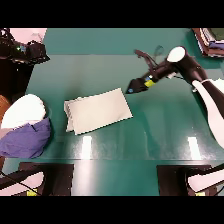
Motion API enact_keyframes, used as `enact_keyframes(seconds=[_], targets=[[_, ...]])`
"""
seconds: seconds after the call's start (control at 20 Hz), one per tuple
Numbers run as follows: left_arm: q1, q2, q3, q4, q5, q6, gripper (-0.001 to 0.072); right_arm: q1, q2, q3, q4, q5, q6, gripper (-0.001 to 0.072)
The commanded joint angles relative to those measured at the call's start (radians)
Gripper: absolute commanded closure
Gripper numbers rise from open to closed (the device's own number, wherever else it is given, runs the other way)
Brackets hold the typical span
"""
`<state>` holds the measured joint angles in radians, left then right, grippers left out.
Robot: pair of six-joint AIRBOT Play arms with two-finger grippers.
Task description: Fold the shirts.
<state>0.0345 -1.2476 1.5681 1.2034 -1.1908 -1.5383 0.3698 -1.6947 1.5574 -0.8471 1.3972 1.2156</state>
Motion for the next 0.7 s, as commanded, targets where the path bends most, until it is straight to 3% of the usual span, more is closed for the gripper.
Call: enact_keyframes(seconds=[0.0,0.4,0.5,0.65], targets=[[0.001,-0.002,-0.004,-0.009,0.001,0.002,0.0682,-0.132,-0.023,-0.152,0.037,-0.037,0.011,0.0109],[0.002,-0.008,-0.005,-0.008,0.005,0.028,0.0682,0.039,-0.203,-0.186,0.333,-0.156,-0.052,0.0121],[0.001,-0.008,-0.005,-0.01,0.005,0.027,0.0682,0.096,-0.218,-0.184,0.387,-0.195,-0.077,0.0164],[-0.003,-0.008,-0.005,-0.031,0.004,0.027,0.0682,0.15,-0.217,-0.165,0.38,-0.236,-0.116,0.0432]])
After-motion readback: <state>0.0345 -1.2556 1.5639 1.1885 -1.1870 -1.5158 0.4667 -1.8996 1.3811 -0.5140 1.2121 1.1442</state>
